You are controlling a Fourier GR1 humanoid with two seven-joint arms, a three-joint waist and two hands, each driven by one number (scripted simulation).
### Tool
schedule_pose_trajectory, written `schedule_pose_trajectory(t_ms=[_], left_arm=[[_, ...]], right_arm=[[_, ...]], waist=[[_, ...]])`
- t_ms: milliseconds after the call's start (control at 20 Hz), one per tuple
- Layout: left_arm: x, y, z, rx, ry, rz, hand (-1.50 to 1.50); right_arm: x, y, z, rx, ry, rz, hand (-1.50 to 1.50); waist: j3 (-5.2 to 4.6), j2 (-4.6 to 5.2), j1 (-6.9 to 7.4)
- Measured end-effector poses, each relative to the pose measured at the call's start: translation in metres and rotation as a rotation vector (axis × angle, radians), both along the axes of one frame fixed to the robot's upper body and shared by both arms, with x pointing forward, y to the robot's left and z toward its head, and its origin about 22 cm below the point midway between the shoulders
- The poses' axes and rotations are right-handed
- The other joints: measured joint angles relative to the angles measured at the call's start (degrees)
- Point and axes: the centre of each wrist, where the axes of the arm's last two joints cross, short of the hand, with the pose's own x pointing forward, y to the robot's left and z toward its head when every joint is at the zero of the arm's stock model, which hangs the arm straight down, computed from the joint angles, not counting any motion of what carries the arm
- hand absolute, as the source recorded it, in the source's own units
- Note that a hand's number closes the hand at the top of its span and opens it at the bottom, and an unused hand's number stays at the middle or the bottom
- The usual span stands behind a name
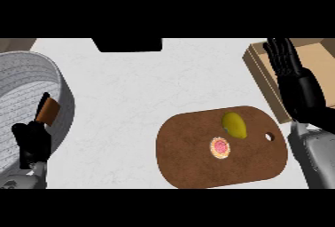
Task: Pick the lemon from the cutting board and place it in the cardboard box
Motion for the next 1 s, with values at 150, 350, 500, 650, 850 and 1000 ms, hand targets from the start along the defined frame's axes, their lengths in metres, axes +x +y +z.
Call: schedule_pose_trajectory(t_ms=[150, 350, 500, 650, 850, 1000], left_arm=[[0.004, -0.006, 0.014, 0.051, -0.017, -0.068, 0.00], [-0.001, -0.026, 0.034, 0.094, -0.074, -0.253, 0.00], [-0.007, -0.039, 0.048, 0.092, -0.121, -0.362, 0.00], [-0.010, -0.055, 0.052, 0.066, -0.120, -0.462, 0.00], [-0.007, -0.067, 0.051, 0.039, -0.092, -0.542, 0.00], [-0.003, -0.073, 0.051, 0.026, -0.084, -0.576, 0.00]], right_arm=[[-0.009, 0.003, -0.017, -0.009, 0.106, -0.047, -1.50], [-0.019, 0.006, -0.047, 0.054, 0.233, -0.164, -1.50], [-0.030, -0.020, -0.066, -0.267, 0.275, -0.267, -1.50], [-0.044, -0.031, -0.084, -0.538, 0.265, -0.341, -1.50], [-0.064, -0.030, -0.087, -0.810, 0.187, -0.409, -1.50], [-0.078, -0.018, -0.071, -0.925, 0.149, -0.448, -1.50]], waist=[[-0.21, -0.27, -0.44], [0.64, -1.41, -3.10], [-0.34, -1.04, -4.23], [-0.84, -0.71, -4.60], [-1.33, -0.63, -4.28], [-1.38, -0.77, -3.89]])
